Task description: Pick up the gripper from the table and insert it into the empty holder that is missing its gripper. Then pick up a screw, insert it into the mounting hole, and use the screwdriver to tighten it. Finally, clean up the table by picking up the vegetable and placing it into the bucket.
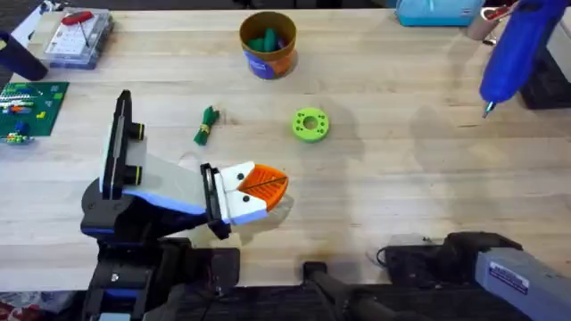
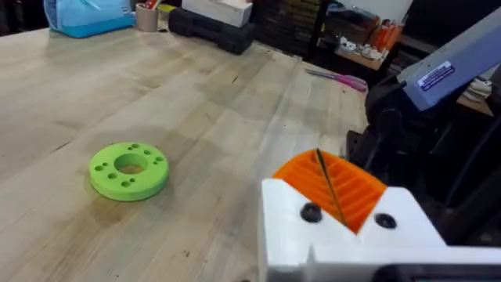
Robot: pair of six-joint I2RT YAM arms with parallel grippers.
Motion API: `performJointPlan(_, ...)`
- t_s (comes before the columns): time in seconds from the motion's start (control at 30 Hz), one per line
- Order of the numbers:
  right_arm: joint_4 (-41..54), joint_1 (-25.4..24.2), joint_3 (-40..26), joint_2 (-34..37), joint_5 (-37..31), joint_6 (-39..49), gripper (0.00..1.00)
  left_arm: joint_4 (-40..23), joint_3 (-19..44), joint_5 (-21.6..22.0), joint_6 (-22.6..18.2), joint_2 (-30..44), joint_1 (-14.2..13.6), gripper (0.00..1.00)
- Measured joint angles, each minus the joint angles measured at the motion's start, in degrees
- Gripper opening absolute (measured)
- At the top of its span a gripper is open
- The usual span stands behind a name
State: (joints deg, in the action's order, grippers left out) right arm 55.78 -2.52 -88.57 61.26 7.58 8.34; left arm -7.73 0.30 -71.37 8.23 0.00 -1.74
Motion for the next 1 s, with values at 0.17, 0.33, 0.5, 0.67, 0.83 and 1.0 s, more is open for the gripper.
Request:
performJointPlan(0.17,0.0,0.0,-4.0,-0.7,5.4,0.3,0.051,0.0,0.0,0.0,0.0,0.0,0.0,0.018)
performJointPlan(0.33,-0.3,0.2,-6.4,-1.2,11.5,0.5,0.051,0.0,0.0,0.0,0.0,0.0,0.0,0.018)
performJointPlan(0.5,-2.2,0.5,-6.9,-1.6,17.8,0.5,0.051,0.0,0.0,0.0,0.0,0.0,0.0,0.018)
performJointPlan(0.67,-2.4,2.8,-7.0,-3.3,20.8,-0.6,0.051,0.0,0.0,0.0,0.0,0.0,0.0,0.018)
performJointPlan(0.83,-3.4,7.9,-7.1,-5.6,21.2,-2.6,0.051,0.0,0.0,0.0,0.0,0.0,0.0,0.018)
performJointPlan(1.0,-7.5,16.5,-7.2,-6.0,18.2,-4.8,0.050,-0.1,0.0,-0.4,0.0,0.0,0.0,0.019)
